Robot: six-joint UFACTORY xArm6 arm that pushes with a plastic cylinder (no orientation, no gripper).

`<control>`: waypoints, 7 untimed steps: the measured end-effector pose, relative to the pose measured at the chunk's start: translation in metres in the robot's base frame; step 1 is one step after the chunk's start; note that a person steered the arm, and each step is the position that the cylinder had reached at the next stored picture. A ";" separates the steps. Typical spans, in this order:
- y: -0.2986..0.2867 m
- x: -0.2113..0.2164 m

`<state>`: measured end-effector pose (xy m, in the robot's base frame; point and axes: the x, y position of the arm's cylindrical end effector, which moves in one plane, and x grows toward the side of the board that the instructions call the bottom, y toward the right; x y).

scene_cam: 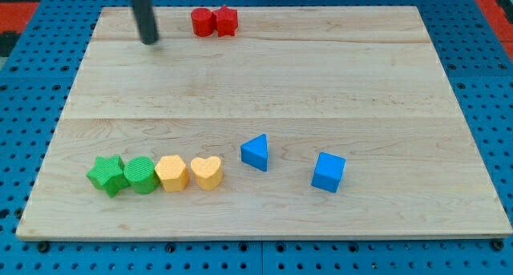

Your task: Separate red star and red circle

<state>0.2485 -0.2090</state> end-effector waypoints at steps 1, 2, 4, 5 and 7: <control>-0.012 -0.054; 0.056 -0.055; 0.147 -0.031; 0.152 -0.034; 0.165 -0.036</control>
<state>0.2123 -0.0444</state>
